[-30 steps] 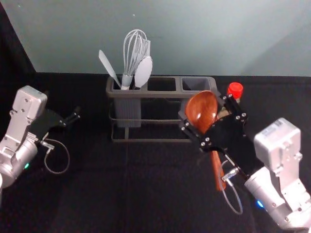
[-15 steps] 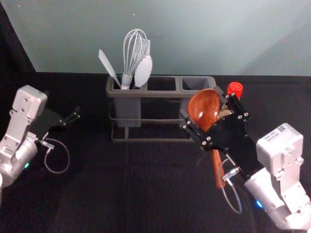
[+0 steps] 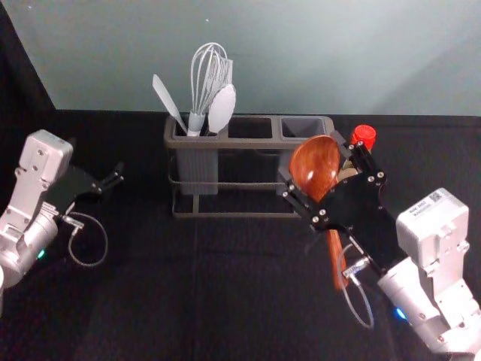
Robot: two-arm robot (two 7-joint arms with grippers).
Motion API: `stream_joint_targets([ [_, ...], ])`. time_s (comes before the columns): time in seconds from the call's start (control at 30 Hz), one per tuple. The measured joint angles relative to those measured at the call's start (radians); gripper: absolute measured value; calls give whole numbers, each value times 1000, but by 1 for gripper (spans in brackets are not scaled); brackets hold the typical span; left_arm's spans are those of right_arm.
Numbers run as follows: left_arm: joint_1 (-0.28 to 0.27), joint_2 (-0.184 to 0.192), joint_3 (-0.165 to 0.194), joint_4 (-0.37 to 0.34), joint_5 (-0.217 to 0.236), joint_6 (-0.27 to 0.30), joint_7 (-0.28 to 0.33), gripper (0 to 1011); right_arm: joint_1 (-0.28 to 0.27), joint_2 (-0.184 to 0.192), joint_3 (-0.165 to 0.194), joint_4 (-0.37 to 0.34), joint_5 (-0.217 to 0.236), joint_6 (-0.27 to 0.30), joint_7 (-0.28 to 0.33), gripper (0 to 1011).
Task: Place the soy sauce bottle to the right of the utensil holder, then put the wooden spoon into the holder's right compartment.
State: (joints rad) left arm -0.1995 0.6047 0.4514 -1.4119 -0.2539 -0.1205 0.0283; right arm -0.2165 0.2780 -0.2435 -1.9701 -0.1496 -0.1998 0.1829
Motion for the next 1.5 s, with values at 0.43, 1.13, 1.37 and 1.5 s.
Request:
stream_joint_targets([
  [0.43, 0, 0, 0, 0, 0, 0, 0, 1011, 104, -9, 0, 79, -5, -61, 5, 838],
  [1.13, 0, 0, 0, 0, 0, 0, 0, 1011, 290, -32, -13, 193, 8, -135, 23, 838],
  [1.37, 0, 0, 0, 0, 0, 0, 0, 1011, 330, -39, -12, 216, 16, -135, 23, 838],
  [1.5, 0, 0, 0, 0, 0, 0, 0, 1011, 360, -45, -15, 242, 23, -141, 24, 838],
])
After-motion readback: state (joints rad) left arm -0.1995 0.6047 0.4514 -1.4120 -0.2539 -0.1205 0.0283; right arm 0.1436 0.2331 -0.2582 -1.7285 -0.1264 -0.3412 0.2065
